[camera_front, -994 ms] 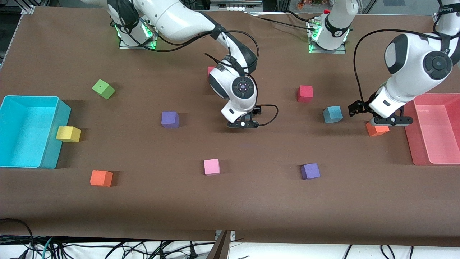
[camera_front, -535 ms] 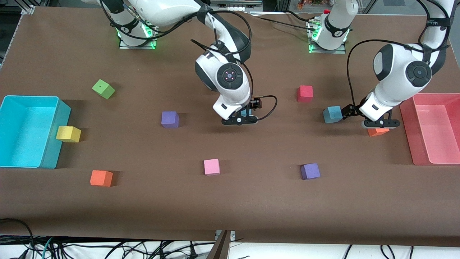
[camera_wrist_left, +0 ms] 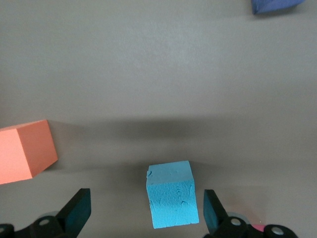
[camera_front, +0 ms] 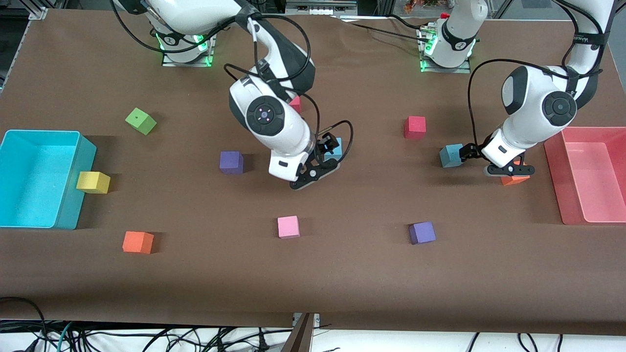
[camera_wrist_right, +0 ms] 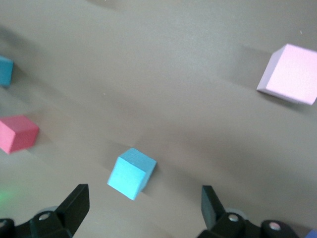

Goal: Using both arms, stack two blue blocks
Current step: 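Set the cube down with the right gripper while the left gripper grasps another, then carry the second light blue cube with the left gripper toward the placed cube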

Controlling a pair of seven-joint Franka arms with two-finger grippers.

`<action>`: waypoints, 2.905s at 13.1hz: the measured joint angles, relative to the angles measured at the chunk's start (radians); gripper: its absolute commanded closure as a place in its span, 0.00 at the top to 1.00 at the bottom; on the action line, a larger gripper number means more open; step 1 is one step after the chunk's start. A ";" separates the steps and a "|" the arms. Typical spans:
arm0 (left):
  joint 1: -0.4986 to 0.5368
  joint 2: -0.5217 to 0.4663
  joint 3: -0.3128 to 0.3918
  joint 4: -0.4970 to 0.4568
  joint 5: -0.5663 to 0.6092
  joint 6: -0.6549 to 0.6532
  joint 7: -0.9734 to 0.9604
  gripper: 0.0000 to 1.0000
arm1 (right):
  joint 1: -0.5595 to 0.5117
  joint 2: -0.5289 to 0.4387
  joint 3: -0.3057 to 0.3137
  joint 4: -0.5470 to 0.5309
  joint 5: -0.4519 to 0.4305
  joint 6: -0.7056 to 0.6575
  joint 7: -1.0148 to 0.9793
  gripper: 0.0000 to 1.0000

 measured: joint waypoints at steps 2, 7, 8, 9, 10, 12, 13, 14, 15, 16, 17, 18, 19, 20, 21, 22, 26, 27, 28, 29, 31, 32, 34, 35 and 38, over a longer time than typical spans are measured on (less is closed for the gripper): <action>0.000 0.019 -0.001 -0.001 -0.075 -0.003 -0.005 0.99 | -0.019 -0.003 -0.001 -0.042 0.078 0.003 -0.145 1.00; -0.025 0.087 -0.006 -0.003 -0.131 0.005 -0.041 1.00 | -0.060 -0.092 -0.006 -0.363 0.336 0.258 -0.558 1.00; -0.026 0.095 -0.006 -0.003 -0.131 0.005 -0.042 1.00 | -0.061 -0.123 -0.007 -0.453 0.428 0.335 -0.660 1.00; -0.026 0.102 -0.005 -0.003 -0.129 0.005 -0.042 1.00 | -0.062 -0.151 -0.007 -0.527 0.514 0.391 -0.758 1.00; -0.026 0.106 -0.004 -0.004 -0.115 0.005 -0.040 1.00 | -0.063 -0.178 -0.007 -0.591 0.590 0.425 -0.849 1.00; -0.026 0.110 -0.003 -0.005 -0.081 0.005 -0.040 1.00 | -0.067 -0.225 -0.007 -0.694 0.727 0.439 -1.027 1.00; -0.026 0.113 -0.003 -0.006 -0.076 0.005 -0.040 1.00 | -0.066 -0.238 -0.006 -0.734 0.788 0.441 -1.101 1.00; -0.026 0.119 -0.003 -0.009 -0.075 0.006 -0.040 1.00 | -0.066 -0.243 -0.002 -0.770 0.843 0.450 -1.172 1.00; -0.026 0.128 -0.004 -0.017 -0.075 0.020 -0.040 1.00 | -0.065 -0.242 0.009 -0.801 0.888 0.473 -1.231 1.00; -0.026 0.138 -0.004 -0.033 -0.075 0.053 -0.040 1.00 | -0.064 -0.243 0.021 -0.828 0.932 0.500 -1.276 1.00; -0.026 0.147 -0.004 -0.050 -0.075 0.085 -0.040 1.00 | -0.061 -0.242 0.031 -0.850 0.974 0.515 -1.314 1.00; -0.026 0.154 -0.003 -0.063 -0.075 0.103 -0.040 0.99 | -0.057 -0.241 0.039 -0.866 1.020 0.528 -1.355 1.00; -0.026 0.159 -0.004 -0.068 -0.075 0.111 -0.040 0.83 | -0.052 -0.235 0.046 -0.878 1.075 0.547 -1.408 1.00; -0.026 0.159 -0.004 -0.071 -0.075 0.114 -0.040 0.67 | -0.047 -0.225 0.056 -0.885 1.138 0.573 -1.474 1.00; -0.026 0.159 -0.004 -0.071 -0.075 0.114 -0.040 0.51 | -0.043 -0.211 0.062 -0.889 1.204 0.590 -1.545 1.00; -0.026 0.159 -0.004 -0.072 -0.075 0.114 -0.040 0.37 | -0.040 -0.195 0.066 -0.890 1.265 0.596 -1.624 1.00; -0.034 0.155 -0.004 -0.072 -0.074 0.115 -0.040 0.03 | -0.039 -0.142 0.069 -0.891 1.390 0.596 -1.806 1.00; -0.037 0.146 -0.005 -0.068 -0.074 0.117 -0.040 0.00 | -0.039 -0.142 0.069 -0.889 1.391 0.595 -1.819 1.00; -0.039 0.123 -0.005 -0.057 -0.074 0.108 -0.040 0.00 | -0.039 -0.142 0.069 -0.887 1.391 0.595 -1.836 1.00; -0.042 0.085 -0.006 -0.034 -0.074 0.063 -0.040 0.00 | -0.039 -0.142 0.069 -0.887 1.391 0.594 -1.853 1.00; -0.063 -0.008 -0.012 0.060 -0.074 -0.132 -0.040 0.00 | -0.039 -0.141 0.069 -0.887 1.391 0.593 -1.888 1.00; -0.069 -0.043 -0.031 0.125 -0.075 -0.233 -0.043 0.00 | -0.040 -0.140 0.069 -0.887 1.391 0.589 -1.900 1.00; -0.081 -0.073 -0.114 0.223 -0.075 -0.337 -0.114 0.00 | -0.041 -0.139 0.069 -0.887 1.391 0.586 -1.908 1.00; -0.091 -0.071 -0.169 0.243 -0.075 -0.343 -0.186 0.00 | -0.041 -0.139 0.069 -0.886 1.391 0.584 -1.908 1.00; -0.127 -0.038 -0.340 0.264 -0.075 -0.333 -0.476 0.00 | -0.042 -0.133 0.069 -0.883 1.391 0.556 -1.911 1.00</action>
